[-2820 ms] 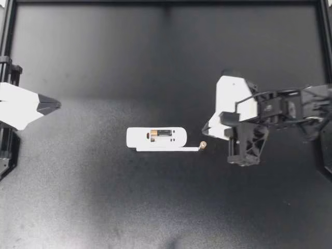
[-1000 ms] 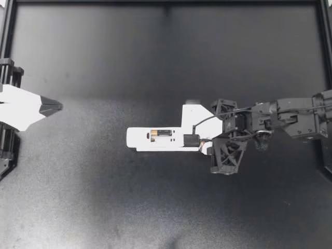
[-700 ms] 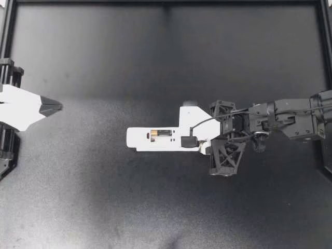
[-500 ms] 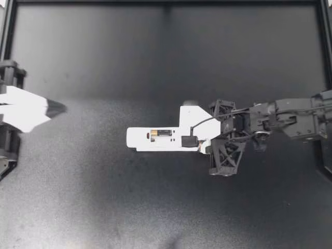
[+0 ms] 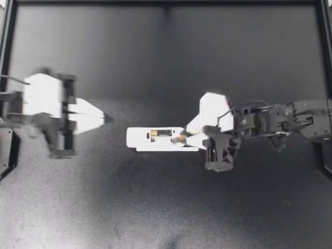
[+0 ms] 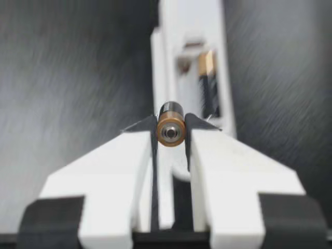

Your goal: Place the battery into the slot of the remote controller.

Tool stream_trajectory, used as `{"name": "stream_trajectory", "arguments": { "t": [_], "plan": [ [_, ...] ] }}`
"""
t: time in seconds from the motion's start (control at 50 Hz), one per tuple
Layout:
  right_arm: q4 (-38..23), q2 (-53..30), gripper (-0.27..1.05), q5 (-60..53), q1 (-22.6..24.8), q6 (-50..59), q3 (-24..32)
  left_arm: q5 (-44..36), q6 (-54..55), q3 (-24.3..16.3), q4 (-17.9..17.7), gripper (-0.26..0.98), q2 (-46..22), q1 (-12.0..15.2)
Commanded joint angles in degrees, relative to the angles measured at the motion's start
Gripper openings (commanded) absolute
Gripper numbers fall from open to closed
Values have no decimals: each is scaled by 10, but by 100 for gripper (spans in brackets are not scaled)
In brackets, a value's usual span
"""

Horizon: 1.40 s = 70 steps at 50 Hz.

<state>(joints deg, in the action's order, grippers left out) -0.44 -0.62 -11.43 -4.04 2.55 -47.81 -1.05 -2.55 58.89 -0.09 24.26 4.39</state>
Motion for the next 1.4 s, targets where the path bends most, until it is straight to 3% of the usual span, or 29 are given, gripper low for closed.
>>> {"name": "stream_trajectory", "arguments": {
  "t": [0.0,0.2,0.4,0.72,1.38],
  "plan": [
    [-1,0,-3,-51,-10,-2,1,13,1,-32,0,-14,-48,3],
    [-1,-31,-3,-92,-11,-4,1,65,-4,-84,0,-14,-152,6],
    [-1,-65,-3,-135,-11,-1,-1,64,-1,-105,-1,-14,-214,6],
    [-1,-80,-3,-142,-11,-3,2,22,1,-105,-7,-14,-237,5],
    [-7,-105,-3,-99,-10,-4,28,21,1,-103,-11,-14,-265,-2]
  ]
}}
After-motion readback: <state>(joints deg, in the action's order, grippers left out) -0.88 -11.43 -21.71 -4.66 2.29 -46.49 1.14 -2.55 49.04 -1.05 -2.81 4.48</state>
